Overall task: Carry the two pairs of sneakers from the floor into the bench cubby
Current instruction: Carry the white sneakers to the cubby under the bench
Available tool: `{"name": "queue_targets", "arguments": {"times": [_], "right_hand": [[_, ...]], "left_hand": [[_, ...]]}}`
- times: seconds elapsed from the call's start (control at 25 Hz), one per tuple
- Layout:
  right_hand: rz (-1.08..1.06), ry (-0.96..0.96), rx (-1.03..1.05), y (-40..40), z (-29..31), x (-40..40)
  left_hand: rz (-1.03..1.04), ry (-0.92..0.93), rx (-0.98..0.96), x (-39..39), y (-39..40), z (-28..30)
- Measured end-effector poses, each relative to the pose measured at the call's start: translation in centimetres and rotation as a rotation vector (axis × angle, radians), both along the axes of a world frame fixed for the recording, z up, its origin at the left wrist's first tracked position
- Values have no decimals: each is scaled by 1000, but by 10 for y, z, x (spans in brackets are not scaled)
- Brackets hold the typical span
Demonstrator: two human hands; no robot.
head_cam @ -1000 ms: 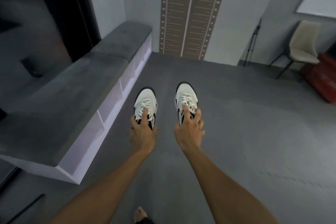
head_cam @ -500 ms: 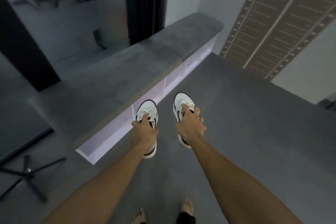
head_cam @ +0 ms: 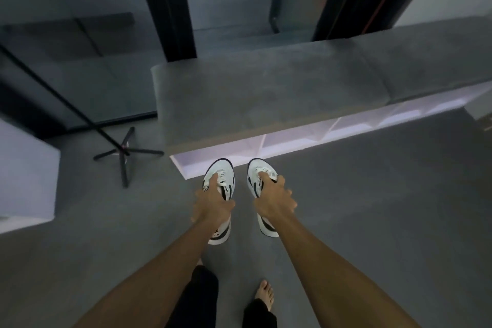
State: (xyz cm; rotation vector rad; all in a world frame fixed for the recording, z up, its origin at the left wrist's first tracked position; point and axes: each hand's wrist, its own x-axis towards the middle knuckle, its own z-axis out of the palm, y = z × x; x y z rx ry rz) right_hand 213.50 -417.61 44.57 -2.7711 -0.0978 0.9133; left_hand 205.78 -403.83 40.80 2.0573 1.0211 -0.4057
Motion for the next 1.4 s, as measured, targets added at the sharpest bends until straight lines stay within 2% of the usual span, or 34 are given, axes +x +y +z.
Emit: {"name": "queue_targets", "arguments": {"times": [0.2, 0.44, 0.72, 0.88, 1.04, 1.16, 1.4], "right_hand": [[69, 65, 10, 44, -46, 33], [148, 66, 9, 96, -149, 87], [310, -4, 47, 153, -348, 146], [314, -63, 139, 184, -476, 168], [274, -190, 209, 225, -572, 191], [274, -262, 263, 257, -616, 211], [259, -313, 378, 315, -655, 237]], "left_hand": [[99, 40, -46, 22, 36, -52], [210, 108, 4, 76, 74, -143], [356, 48, 72, 137, 105, -344], [379, -10, 146, 160, 127, -467], [409, -127, 220, 186, 172, -568], [414, -202, 298, 209, 212, -610], [458, -325, 304, 265, 272, -630]]}}
